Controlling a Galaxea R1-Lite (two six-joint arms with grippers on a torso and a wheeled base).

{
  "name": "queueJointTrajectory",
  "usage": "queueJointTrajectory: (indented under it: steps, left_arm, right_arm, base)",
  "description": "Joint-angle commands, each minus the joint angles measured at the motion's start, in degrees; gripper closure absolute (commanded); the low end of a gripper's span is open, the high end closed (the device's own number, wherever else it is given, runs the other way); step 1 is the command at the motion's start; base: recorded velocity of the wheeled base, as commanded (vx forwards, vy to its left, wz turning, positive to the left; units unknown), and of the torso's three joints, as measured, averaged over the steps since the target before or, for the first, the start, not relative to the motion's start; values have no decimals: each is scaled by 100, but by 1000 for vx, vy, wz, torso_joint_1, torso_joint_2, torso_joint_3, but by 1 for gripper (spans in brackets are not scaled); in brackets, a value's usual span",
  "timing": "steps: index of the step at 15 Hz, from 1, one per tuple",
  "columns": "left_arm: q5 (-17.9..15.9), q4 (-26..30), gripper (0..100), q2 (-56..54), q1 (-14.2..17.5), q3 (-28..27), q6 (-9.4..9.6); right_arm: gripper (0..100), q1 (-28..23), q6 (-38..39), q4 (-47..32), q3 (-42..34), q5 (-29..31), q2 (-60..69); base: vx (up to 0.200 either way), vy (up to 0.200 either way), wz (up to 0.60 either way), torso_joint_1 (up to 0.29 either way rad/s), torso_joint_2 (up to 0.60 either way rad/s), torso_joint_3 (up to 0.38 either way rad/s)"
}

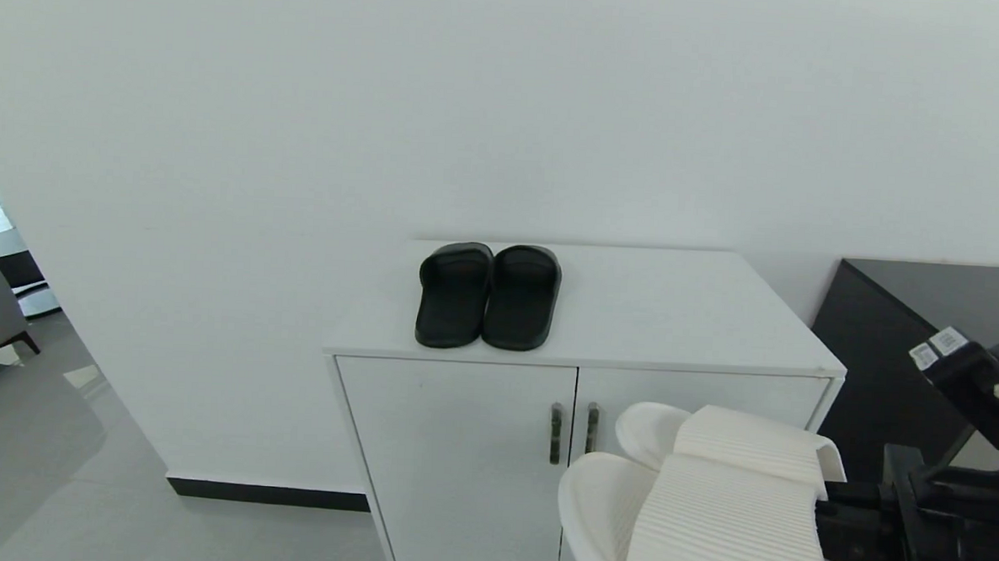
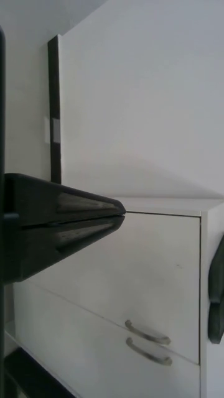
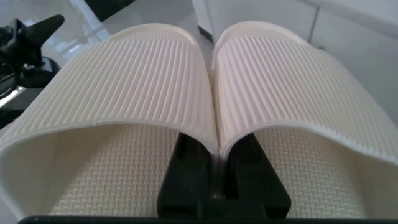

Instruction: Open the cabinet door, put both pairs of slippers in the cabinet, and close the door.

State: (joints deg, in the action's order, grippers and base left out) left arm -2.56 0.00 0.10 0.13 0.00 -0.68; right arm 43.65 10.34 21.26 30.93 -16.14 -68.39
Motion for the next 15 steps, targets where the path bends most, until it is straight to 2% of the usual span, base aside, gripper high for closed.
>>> queueJointTrajectory:
  steps: [1, 5, 9, 12, 14, 15]
  left_arm:
    - [1, -9, 100, -1, 4, 0, -2]
    - [-25, 0, 100, -1, 4, 0, 42]
    - [-25, 0, 100, -1, 4, 0, 68]
    - [-25, 0, 100, -1, 4, 0, 68]
    - [-25, 0, 100, -1, 4, 0, 68]
    - [-25, 0, 100, -1, 4, 0, 68]
  right_arm:
    - [100, 12, -5, 10, -87, -91, 45]
    - [100, -41, -14, 221, -386, -504, 133]
    - [100, -50, -287, 976, -878, -610, -78]
    - [100, -68, -471, 994, -957, -662, -78]
    - [100, -68, -462, 1003, -975, -689, -60]
    - [100, -68, -462, 1003, -983, -689, -52]
  base:
    - [0, 0, 0, 0, 0, 0]
    - [0, 0, 0, 0, 0, 0]
    - [0, -200, 0, 10, -1, 0]
    - [0, -200, 0, 5, 1, 2]
    - [0, -200, -600, 5, 5, 0]
    - [0, -200, 0, 7, -2, -7]
